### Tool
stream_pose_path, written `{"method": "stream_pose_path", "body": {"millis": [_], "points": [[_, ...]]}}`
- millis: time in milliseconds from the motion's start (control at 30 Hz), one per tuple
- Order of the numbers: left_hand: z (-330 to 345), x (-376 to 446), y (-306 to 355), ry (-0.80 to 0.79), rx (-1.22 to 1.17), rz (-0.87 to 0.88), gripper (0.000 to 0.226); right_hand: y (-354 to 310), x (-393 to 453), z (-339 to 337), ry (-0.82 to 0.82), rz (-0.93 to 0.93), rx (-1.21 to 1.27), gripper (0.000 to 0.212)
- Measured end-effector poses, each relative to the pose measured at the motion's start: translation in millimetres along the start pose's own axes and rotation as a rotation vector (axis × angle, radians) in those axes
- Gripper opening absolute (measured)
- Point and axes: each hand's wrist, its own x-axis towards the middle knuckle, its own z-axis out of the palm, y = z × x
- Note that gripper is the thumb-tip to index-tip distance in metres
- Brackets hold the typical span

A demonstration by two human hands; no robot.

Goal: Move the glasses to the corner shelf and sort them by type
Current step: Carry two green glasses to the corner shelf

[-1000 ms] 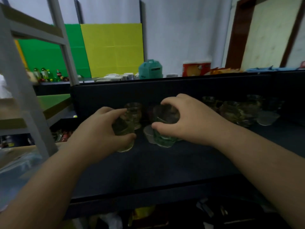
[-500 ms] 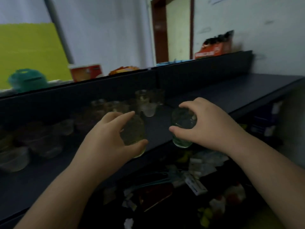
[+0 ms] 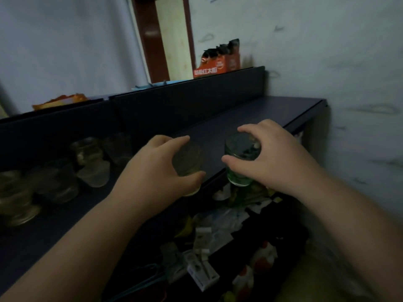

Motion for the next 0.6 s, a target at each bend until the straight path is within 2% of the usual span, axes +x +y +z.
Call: {"method": "stream_pose_path", "body": {"millis": [367,600], "points": [[80,164,12,-0.038,-0.086,0.047,0.09,112,97,-4,0.108,0.042,-0.021,0.089],[136,237,40,-0.027,-0.037,-0.012,0.089,197,162,-2,0.087,0.002,0.016,0.088]]}}
